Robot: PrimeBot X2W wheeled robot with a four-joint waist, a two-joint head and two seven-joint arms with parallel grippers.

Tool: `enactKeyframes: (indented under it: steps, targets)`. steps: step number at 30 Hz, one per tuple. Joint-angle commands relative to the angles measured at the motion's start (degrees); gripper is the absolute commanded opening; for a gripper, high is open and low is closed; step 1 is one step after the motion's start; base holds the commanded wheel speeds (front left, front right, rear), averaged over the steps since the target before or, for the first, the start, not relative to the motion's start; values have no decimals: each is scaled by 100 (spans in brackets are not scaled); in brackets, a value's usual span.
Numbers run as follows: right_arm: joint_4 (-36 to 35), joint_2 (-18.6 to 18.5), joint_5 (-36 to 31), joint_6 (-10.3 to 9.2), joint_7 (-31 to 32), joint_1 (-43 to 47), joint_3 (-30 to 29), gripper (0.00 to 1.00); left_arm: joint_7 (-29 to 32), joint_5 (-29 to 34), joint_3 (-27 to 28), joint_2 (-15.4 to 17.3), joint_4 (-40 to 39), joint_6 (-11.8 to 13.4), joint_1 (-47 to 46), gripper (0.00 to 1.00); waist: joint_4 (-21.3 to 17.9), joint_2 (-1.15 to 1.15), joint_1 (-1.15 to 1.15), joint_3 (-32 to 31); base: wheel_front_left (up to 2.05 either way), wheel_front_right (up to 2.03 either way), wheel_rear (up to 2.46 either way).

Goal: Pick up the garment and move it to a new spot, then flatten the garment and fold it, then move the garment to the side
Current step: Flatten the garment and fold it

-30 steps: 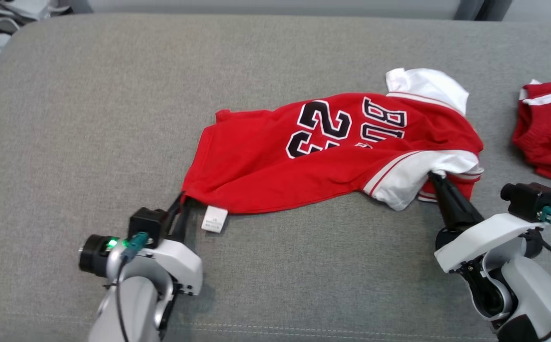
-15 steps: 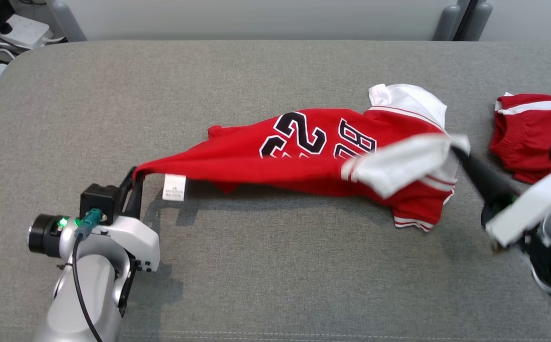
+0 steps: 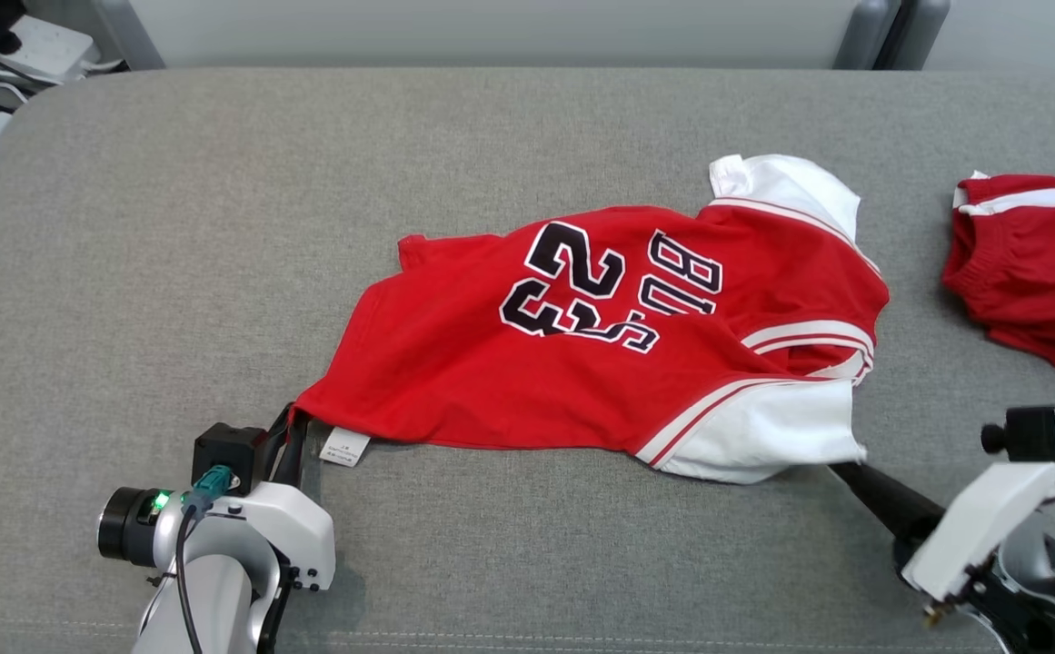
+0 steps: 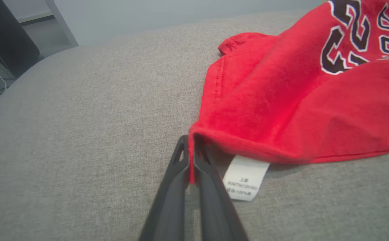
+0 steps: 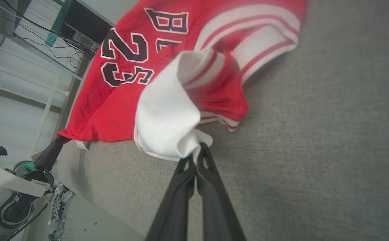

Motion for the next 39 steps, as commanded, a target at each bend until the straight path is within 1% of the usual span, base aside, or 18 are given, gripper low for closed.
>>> enactKeyframes:
  steps: [1,6,7,10,15,19,22,25,26,28,33,34,37,39]
  targets:
    - [-186,-73,13,25,-165,-139,-11,0,-34,0,197,128,-149,-39,-15,0,13,0,0,-70,0,0,0]
    - [-740,25,200,25,-675,-483,-161,0,-34,33,268,149,-320,-64,24,0,9,0,0,-309,0,0,0]
    - [-928,17,238,25,-837,-569,-198,0,-34,31,298,133,-450,-75,35,0,17,0,0,-366,0,0,0]
    - [-1133,-20,163,25,-1157,-726,-247,0,-34,1,393,121,-775,-97,23,0,37,0,0,-458,0,0,0]
    - [-1154,-27,-88,25,-1762,-1051,-306,0,-34,16,536,177,-1281,-148,-132,0,121,0,0,-668,0,0,0]
    - [-1032,48,-316,25,-2090,-1472,-406,0,-34,71,638,340,-1547,-192,-419,0,154,0,0,-786,0,0,0]
    - [-932,133,-496,25,-2225,-1831,-642,0,-34,115,717,495,-1768,-214,-707,0,166,0,0,-831,0,0,0]
    - [-782,179,-543,25,-2255,-1983,-748,0,-34,108,775,570,-1930,-248,-879,0,191,0,0,-852,0,0,0]
    - [-711,177,-530,25,-2254,-1984,-731,0,-34,107,774,585,-1922,-267,-894,0,197,0,0,-841,0,0,0]
    - [-514,185,-412,25,-2051,-1901,-579,0,-34,89,766,585,-1835,-301,-850,0,192,0,0,-781,0,0,0]
    - [89,238,-172,25,-1352,-1539,-16,0,-34,28,580,364,-1312,-400,-518,0,170,0,0,-499,0,0,0]
    - [89,238,-172,25,-1352,-1539,-16,0,-34,28,580,364,-1312,-400,-518,0,170,0,0,-499,0,0,0]
    - [472,373,-105,25,-1134,-1424,235,0,-34,-14,448,177,-979,-450,-345,0,145,0,0,-290,0,0,0]
    - [750,446,-216,25,-1070,-1444,410,0,-34,-32,368,69,-831,-472,-296,0,139,0,0,-153,0,0,0]
